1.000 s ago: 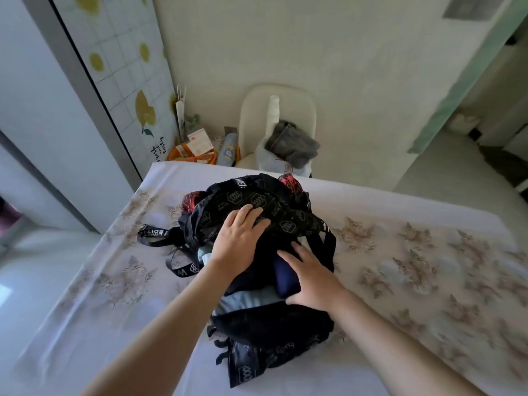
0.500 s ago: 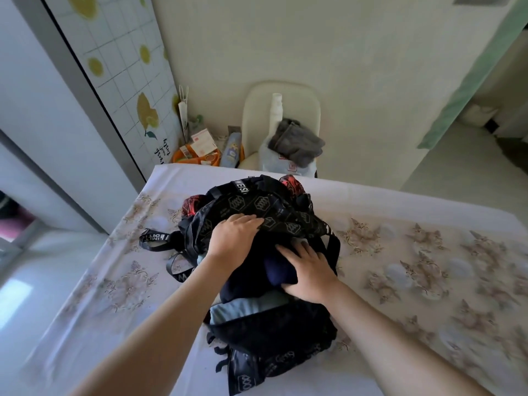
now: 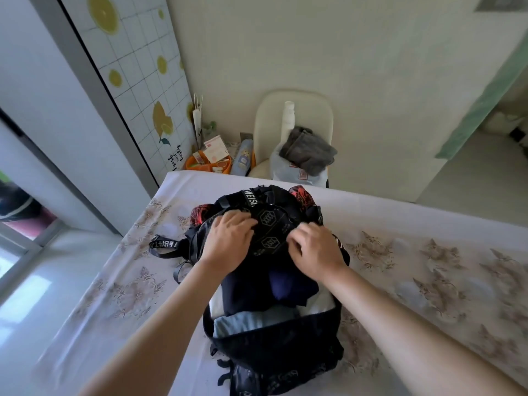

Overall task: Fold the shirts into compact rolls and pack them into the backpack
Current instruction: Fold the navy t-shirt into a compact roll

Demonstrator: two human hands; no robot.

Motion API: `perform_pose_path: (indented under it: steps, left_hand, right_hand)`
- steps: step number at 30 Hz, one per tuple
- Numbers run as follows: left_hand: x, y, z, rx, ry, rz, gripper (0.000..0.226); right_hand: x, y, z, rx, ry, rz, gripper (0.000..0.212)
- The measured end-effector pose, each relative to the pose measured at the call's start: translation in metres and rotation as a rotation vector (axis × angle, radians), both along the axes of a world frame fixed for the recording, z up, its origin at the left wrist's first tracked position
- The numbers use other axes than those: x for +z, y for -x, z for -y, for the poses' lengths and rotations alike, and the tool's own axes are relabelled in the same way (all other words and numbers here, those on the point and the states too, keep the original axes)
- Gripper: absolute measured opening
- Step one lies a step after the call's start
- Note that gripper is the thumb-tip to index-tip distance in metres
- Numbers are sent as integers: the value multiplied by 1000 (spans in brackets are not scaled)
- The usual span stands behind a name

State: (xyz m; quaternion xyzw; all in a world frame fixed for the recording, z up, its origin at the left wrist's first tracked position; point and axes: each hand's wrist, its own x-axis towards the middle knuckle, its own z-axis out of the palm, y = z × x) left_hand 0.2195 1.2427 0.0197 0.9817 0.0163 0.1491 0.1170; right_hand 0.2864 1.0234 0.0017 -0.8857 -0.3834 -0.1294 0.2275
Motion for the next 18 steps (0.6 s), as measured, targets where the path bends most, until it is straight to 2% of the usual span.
perform_pose_path:
  steps: [1,2,4,6,7,9,11,13,16,18]
  left_hand:
    - [7,-2,-7,65,-22,27,41]
    - [12,-2,-14,141,-40,-27,53]
    - [16,-3,-24,268,-12,-226,72]
    - [18,-1,-30,312,111,-369,76]
    - [20,0,-31,300,195,-380,72]
    - [28,5,-32,250,326,-340,62]
    - [39,8,-26,217,374,-300,50]
    - [53,14,-16,169,468,-293,38]
    - [71,22,1,39,581,-361,20]
    - [73,26,8,-22,578,-481,14]
  right_hand:
    - [4,-8,-5,-60,-40,-10,16]
    - [8,-17,-10,-131,-8,-65,28]
    - [12,-30,-17,-251,209,-296,66]
    - [16,-35,-20,-315,408,-560,91]
    - [16,-37,-19,-327,461,-610,96]
    - [19,-39,-13,-326,527,-534,91]
    - [26,-42,-2,-322,573,-445,75]
    - [30,-40,9,-296,604,-445,59]
    - [33,-33,28,-176,359,-581,35]
    - [38,-23,41,-94,178,-770,37]
